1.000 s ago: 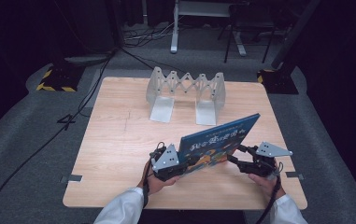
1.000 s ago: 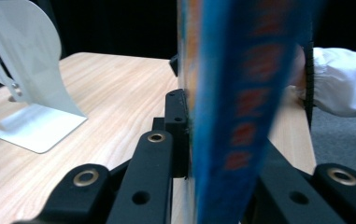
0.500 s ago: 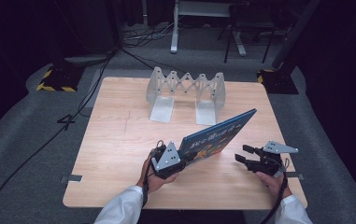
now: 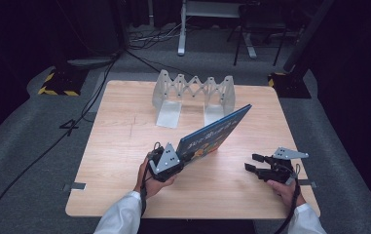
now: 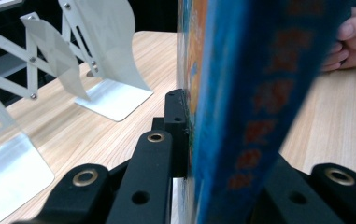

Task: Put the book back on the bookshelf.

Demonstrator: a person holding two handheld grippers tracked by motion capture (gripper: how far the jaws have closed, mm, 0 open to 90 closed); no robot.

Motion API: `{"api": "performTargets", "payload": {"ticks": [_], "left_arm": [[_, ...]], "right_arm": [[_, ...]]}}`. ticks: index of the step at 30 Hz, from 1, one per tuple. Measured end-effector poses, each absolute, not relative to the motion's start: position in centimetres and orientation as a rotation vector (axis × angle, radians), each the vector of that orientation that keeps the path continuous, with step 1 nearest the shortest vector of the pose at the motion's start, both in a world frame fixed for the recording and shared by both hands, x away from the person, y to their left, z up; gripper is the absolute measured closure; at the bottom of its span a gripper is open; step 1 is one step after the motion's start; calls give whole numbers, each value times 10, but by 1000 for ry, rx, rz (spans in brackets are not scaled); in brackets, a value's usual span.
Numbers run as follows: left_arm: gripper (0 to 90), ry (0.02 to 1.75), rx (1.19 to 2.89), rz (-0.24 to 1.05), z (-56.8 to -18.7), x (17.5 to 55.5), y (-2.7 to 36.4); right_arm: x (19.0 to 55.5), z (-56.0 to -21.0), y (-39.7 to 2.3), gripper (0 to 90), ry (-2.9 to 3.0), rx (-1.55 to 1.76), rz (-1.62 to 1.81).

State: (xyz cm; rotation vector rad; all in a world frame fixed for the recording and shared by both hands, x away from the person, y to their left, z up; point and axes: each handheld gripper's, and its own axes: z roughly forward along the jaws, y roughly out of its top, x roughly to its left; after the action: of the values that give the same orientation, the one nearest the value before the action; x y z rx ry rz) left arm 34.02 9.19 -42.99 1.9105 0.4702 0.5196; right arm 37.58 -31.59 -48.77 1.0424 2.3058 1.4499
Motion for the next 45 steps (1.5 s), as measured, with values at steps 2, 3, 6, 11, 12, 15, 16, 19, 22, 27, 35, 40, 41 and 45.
{"api": "performTargets", "payload": {"ticks": [2,3,6,11,12,15,16,19,22,27,35,40,41,45], "left_arm": [[828,484,1897,506,-431,343,94],[824,493,1884,518,-432,343,95],[822,490,1873,514,-435,346,94],[828,487,1864,525,-435,345,92],[829,491,1861,530,-434,345,92],[830,509,1858,562,-433,346,91],[831,516,1855,580,-432,345,92],[831,518,1855,579,-430,347,96],[831,535,1860,581,-429,348,101],[832,548,1863,624,-423,347,109],[832,571,1882,710,-415,346,119],[833,597,1877,772,-411,347,128],[833,609,1872,779,-410,348,130],[832,635,1848,831,-406,348,138]], "right_arm": [[376,-488,-317,389,2304,1052,1459],[377,-489,-317,390,2307,1055,1456],[377,-489,-315,390,2316,1057,1450],[377,-490,-315,390,2326,1050,1443],[377,-490,-315,390,2326,1048,1443],[377,-490,-316,390,2322,1058,1447],[377,-490,-316,390,2322,1059,1447],[377,-490,-316,390,2324,1057,1450],[378,-490,-315,390,2333,1055,1448],[377,-491,-314,390,2351,1045,1438],[378,-492,-313,390,2371,1045,1421],[378,-492,-313,390,2378,1038,1416],[378,-492,-313,390,2380,1036,1419],[378,-493,-312,390,2387,1037,1411]]}}
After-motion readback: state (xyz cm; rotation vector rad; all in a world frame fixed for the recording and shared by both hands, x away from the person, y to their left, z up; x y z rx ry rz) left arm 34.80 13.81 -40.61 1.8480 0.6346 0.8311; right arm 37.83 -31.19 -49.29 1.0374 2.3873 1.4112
